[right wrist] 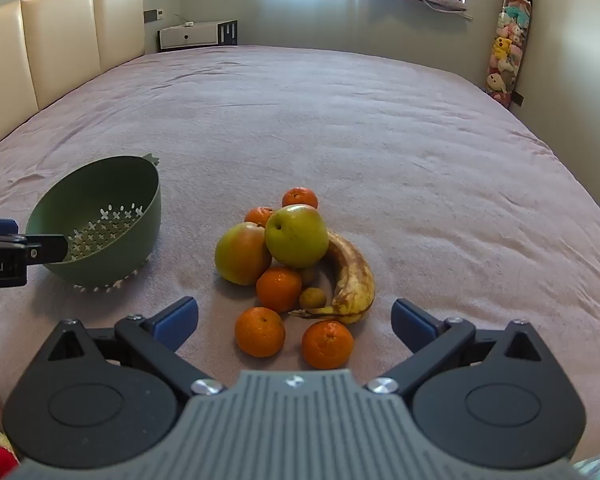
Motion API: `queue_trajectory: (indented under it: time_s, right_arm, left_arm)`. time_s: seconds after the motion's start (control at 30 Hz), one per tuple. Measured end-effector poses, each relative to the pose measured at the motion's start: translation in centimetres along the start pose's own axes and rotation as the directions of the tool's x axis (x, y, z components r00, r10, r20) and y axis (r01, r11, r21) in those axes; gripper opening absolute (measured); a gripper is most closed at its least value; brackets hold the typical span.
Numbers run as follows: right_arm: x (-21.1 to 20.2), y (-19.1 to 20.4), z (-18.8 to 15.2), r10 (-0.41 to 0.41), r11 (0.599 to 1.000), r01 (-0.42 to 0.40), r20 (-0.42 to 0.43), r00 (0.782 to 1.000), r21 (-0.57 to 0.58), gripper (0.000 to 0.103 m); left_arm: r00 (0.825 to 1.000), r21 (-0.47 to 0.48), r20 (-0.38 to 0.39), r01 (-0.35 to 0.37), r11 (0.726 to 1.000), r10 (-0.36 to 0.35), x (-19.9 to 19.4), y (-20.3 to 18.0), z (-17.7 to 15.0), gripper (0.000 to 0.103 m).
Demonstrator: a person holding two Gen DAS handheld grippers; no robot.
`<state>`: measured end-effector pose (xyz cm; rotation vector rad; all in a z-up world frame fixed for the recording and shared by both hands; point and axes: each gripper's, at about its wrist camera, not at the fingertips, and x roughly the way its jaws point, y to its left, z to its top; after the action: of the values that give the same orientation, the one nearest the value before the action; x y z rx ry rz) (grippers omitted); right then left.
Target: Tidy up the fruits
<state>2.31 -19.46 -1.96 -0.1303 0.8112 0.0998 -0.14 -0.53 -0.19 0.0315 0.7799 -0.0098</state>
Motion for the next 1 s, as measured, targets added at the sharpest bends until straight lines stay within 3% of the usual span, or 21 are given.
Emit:
queue_trajectory:
  time_s: [1.0]
  right_arm:
    - [-0.15, -0.4, 0.06, 0.014, 1.0, -0.014, -0.017, 1.0, 0.018, 0.099]
  left_arm:
    - [1.0, -0.001, -0.001, -0.001, 1.0, 0.001, -0.17, -0.15, -0.28, 0.084]
